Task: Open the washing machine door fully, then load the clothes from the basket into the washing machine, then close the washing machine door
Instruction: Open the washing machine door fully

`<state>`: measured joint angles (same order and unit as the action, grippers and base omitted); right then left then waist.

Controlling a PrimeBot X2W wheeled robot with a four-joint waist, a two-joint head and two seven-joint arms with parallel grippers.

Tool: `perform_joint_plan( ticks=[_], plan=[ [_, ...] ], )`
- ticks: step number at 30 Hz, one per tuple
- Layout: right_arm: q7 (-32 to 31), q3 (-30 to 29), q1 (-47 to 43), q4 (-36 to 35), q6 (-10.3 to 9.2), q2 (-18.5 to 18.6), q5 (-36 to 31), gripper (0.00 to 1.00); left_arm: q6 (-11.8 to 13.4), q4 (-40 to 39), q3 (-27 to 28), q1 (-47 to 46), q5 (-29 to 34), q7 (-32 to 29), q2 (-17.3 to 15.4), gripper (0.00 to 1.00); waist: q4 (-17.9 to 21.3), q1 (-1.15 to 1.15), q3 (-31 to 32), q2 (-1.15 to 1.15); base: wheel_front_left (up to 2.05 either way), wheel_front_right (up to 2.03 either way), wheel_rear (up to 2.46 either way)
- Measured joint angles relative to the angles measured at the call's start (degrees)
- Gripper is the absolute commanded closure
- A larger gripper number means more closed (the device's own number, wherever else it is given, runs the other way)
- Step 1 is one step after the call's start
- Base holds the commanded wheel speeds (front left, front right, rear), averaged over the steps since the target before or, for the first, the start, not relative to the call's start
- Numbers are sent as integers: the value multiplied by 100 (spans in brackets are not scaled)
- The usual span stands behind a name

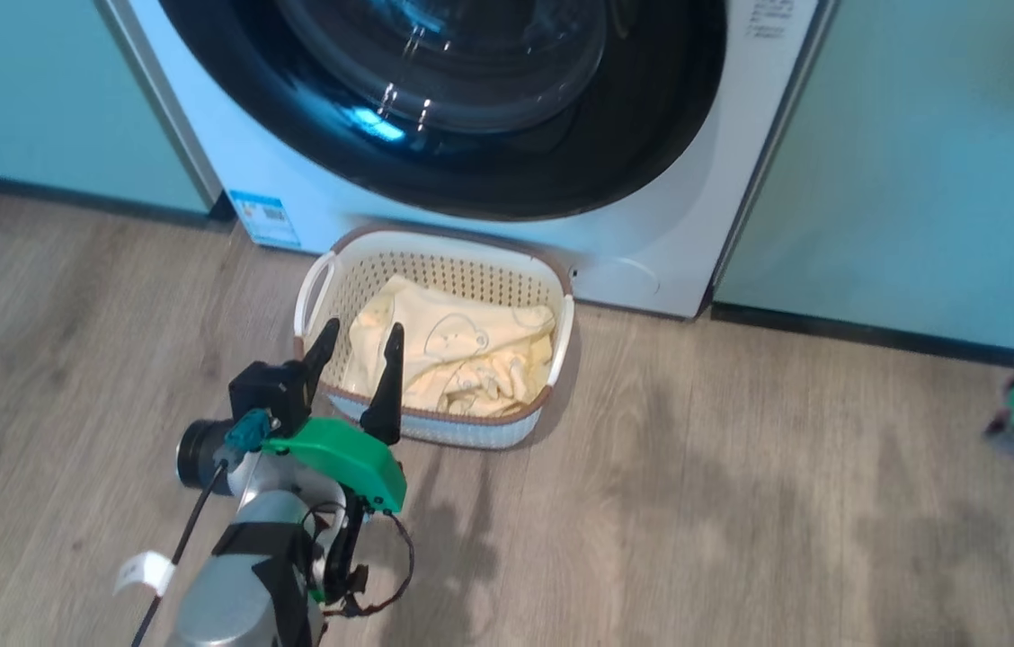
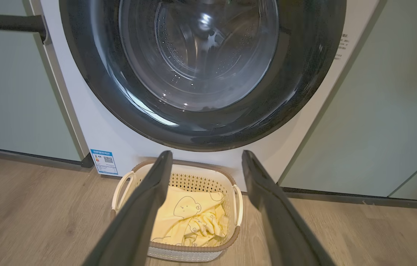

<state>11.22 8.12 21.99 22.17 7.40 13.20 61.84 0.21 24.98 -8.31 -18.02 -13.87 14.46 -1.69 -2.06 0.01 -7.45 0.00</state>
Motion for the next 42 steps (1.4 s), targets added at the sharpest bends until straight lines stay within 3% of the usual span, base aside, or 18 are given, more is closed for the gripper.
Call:
perform_joint_plan(
  ticks=[6, 14, 26, 42],
  plan=[
    [-1023, 220, 933, -11, 0, 615, 1430, 100, 4, -25, -122, -49, -7, 0, 0, 0, -90, 0, -305, 0, 0, 0, 0],
    [-1925, 382, 2003, 202, 0, 946, 2051, 100, 101, -145, -314, -348, -164, 1, 1, 0, -230, 0, -717, 0, 0, 0, 0],
    [-2858, 870, 3927, 925, 0, 791, 2307, 100, 255, -240, -545, -578, -398, 2, 2, 0, -516, 0, -1351, 0, 0, 0, 0],
    [-3185, 1426, 5416, 1786, 0, 308, 2075, 100, 400, -404, -840, -825, -695, 18, 7, 0, -903, 0, -1911, 0, 0, 0, 0]
  ],
)
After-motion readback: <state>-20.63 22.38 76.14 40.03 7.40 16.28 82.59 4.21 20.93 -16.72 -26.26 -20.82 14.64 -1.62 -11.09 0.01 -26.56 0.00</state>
